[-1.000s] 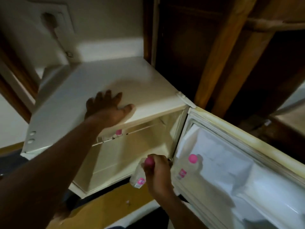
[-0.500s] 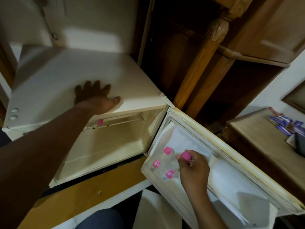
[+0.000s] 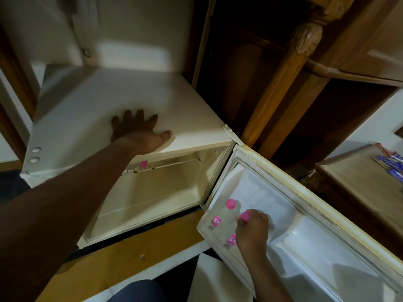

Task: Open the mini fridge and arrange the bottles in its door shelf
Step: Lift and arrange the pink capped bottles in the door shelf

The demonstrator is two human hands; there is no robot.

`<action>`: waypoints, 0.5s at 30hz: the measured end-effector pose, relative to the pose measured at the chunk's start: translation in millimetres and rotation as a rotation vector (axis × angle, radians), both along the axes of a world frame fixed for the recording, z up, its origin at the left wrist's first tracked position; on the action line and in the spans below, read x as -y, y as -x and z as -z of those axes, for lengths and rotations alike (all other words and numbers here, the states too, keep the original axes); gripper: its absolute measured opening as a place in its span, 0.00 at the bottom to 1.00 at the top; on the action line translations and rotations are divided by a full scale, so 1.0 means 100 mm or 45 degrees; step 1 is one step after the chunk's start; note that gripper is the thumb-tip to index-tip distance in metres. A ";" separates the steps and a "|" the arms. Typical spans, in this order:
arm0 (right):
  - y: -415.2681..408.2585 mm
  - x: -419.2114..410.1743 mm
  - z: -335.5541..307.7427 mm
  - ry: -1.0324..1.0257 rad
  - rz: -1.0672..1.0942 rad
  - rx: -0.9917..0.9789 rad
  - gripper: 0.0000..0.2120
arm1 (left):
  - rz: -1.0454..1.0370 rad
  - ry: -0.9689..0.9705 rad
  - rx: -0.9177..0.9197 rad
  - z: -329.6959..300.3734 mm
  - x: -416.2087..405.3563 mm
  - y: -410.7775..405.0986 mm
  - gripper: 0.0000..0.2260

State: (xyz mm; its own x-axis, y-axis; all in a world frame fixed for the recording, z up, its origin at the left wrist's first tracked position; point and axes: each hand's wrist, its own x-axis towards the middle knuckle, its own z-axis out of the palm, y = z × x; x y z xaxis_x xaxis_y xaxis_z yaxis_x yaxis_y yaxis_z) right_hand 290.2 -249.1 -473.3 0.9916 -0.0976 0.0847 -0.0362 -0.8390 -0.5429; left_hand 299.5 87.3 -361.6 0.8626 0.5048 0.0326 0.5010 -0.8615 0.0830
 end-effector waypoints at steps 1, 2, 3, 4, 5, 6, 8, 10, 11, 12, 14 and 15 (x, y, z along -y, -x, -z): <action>0.00 0.01 0.05 -0.001 0.017 -0.022 0.07 | 0.000 0.002 -0.001 0.00 0.00 0.00 0.39; 0.00 0.02 0.10 -0.005 0.028 -0.034 0.06 | 0.000 0.006 -0.001 0.01 -0.01 0.00 0.39; 0.01 0.03 0.14 -0.014 0.031 -0.038 0.06 | -0.001 0.011 -0.002 0.01 -0.01 0.00 0.39; 0.02 0.05 0.16 -0.025 0.028 -0.032 0.05 | -0.001 0.014 -0.001 0.02 -0.01 0.00 0.39; 0.02 0.06 0.17 -0.033 0.028 -0.024 0.05 | -0.002 0.015 0.002 0.02 -0.01 0.00 0.40; 0.02 0.07 0.16 -0.035 0.032 -0.012 0.05 | -0.001 0.011 0.007 0.02 -0.01 0.00 0.40; 0.01 0.09 0.14 -0.026 0.051 0.005 0.05 | 0.010 -0.001 0.011 0.01 0.00 0.00 0.39; 0.00 0.10 0.11 -0.022 0.042 0.029 0.06 | 0.010 -0.007 0.015 0.00 0.00 0.00 0.39; -0.01 0.10 0.10 -0.036 0.034 0.041 0.06 | 0.007 -0.008 0.014 0.00 0.00 0.00 0.39; -0.02 0.10 0.10 -0.065 0.035 0.048 0.05 | 0.004 -0.008 0.009 0.00 0.00 0.00 0.39; -0.04 0.10 0.08 -0.123 0.061 0.070 0.05 | 0.007 -0.002 0.004 -0.01 0.01 0.01 0.39; -0.05 0.10 0.07 -0.140 0.072 0.085 0.04 | 0.011 -0.001 0.007 -0.01 0.01 0.01 0.39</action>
